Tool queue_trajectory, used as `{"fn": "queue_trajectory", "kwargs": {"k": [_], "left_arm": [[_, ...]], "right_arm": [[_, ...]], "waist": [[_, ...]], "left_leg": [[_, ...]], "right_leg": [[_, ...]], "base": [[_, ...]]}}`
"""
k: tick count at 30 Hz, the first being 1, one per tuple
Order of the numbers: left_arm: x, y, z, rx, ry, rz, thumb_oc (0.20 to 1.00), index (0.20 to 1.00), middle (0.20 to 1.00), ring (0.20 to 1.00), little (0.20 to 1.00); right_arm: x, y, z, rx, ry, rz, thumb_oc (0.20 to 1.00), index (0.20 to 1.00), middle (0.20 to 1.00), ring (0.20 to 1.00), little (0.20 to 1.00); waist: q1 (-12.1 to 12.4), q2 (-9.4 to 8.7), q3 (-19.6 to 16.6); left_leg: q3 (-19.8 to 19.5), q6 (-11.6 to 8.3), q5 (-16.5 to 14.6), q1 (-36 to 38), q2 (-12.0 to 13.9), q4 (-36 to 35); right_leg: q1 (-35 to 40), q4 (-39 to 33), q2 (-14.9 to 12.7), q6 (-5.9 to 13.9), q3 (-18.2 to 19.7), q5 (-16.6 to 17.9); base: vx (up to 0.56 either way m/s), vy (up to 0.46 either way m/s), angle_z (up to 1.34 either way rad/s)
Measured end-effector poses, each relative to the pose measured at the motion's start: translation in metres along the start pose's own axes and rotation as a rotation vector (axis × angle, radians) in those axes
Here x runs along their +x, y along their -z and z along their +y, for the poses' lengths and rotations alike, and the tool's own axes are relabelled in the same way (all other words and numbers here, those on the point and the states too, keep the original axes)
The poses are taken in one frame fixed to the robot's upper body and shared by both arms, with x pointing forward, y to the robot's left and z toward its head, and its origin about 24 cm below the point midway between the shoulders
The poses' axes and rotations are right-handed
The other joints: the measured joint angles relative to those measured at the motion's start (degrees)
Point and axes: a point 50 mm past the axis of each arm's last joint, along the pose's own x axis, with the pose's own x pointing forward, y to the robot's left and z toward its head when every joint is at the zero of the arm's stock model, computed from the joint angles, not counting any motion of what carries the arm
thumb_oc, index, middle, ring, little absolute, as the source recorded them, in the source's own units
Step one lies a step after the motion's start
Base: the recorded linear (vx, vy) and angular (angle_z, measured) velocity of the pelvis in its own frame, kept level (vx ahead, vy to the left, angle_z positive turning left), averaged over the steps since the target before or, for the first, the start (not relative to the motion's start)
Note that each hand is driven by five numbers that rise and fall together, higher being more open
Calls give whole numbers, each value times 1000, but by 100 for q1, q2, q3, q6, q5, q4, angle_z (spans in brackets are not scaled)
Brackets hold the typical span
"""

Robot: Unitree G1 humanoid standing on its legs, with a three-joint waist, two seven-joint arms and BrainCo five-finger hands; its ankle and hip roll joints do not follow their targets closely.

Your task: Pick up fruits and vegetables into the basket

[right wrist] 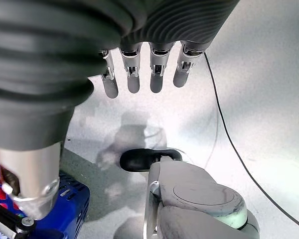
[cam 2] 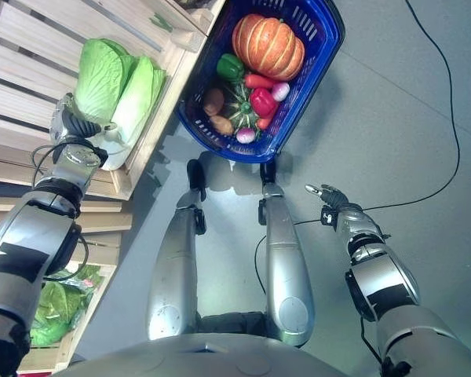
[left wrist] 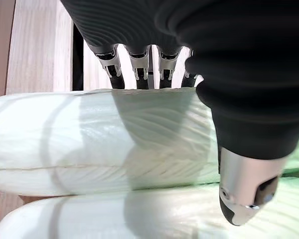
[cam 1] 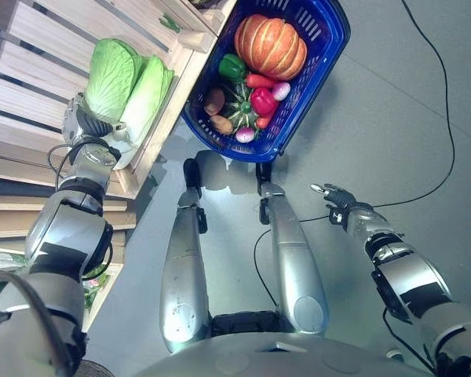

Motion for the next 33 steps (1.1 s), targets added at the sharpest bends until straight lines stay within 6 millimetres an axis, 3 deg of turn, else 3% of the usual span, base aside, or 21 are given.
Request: {"fn": "queue_trajectory", "kwargs": {"k": [26, 33], "left_arm": [[5, 0, 7, 45, 55, 16, 200, 200, 200, 200, 200], [3, 10, 7, -108, 46, 33, 200, 200, 200, 200, 200]], "right_arm": [[1, -11, 2, -1, -8, -20, 1000, 1000, 1000, 1000, 1000], [1, -11, 2, 0, -7, -23, 1000, 1000, 1000, 1000, 1000]], "waist": [[15, -18, -8], [6, -19, -8]], "left_leg": [[2, -11, -4, -10, -10, 21], [2, -12, -2, 52, -11, 2]], "right_leg": [[19, -45, -1, -30, 8, 46], [83, -52, -2, -39, 7, 61]], "base": [[0, 0, 0], [0, 0, 0]]}}
